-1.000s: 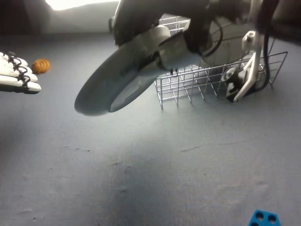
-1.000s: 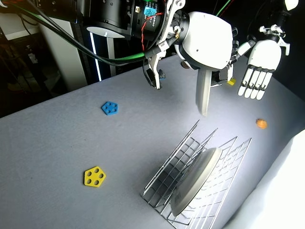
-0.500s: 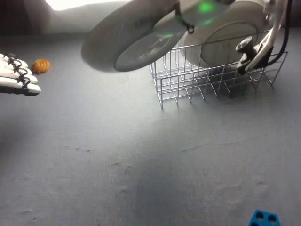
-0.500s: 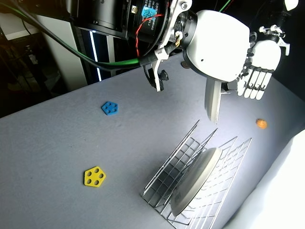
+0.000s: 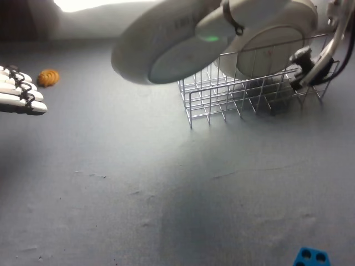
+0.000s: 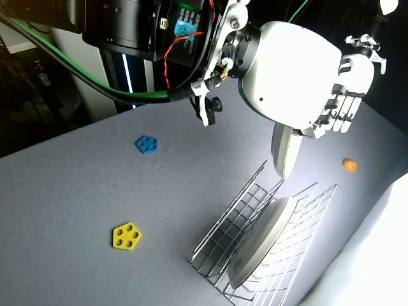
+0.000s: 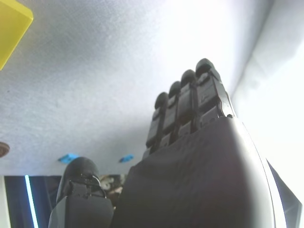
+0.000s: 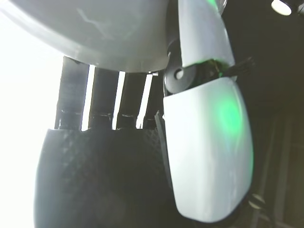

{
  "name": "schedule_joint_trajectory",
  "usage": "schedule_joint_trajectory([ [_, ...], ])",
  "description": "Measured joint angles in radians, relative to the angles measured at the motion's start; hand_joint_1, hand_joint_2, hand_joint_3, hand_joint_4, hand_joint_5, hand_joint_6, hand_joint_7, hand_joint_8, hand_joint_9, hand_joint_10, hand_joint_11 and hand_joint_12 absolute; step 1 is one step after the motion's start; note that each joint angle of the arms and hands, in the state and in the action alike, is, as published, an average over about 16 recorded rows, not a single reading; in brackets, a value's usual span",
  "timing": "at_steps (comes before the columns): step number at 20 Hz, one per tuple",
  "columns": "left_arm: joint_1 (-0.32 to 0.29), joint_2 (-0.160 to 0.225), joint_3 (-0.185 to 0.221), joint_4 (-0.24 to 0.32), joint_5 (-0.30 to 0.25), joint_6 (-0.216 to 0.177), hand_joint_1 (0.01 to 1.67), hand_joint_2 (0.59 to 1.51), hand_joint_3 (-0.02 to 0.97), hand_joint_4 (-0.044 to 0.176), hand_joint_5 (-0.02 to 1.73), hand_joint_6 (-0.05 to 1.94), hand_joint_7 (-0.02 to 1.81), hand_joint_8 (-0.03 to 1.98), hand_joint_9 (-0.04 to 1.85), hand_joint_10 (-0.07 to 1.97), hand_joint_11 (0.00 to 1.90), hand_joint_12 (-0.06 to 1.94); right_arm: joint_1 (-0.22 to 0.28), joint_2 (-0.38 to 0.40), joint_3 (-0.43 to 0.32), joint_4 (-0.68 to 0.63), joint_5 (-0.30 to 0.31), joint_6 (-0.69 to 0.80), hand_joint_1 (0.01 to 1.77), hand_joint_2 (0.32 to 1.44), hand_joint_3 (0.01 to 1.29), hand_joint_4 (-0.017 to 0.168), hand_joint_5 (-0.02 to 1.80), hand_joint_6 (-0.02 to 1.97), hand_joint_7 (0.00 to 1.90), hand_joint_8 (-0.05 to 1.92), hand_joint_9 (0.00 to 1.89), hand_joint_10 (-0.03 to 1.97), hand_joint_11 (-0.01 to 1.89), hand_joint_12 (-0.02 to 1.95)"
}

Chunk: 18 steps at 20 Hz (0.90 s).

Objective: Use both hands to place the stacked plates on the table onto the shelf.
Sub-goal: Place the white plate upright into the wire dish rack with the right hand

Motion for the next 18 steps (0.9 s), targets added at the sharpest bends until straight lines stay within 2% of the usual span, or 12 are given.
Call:
schedule_joint_trajectory([
  [18, 0.007, 0.000, -0.001, 0.000, 0.000, 0.004, 0.02, 1.084, 0.017, 0.000, 0.02, 0.02, 0.02, 0.00, 0.02, 0.00, 0.02, 0.00, -0.045, 0.028, 0.061, 0.035, -0.028, -0.014, 1.40, 0.97, 0.01, -0.008, 1.04, 0.79, 1.14, 0.62, 1.03, 0.97, 0.83, 1.08],
])
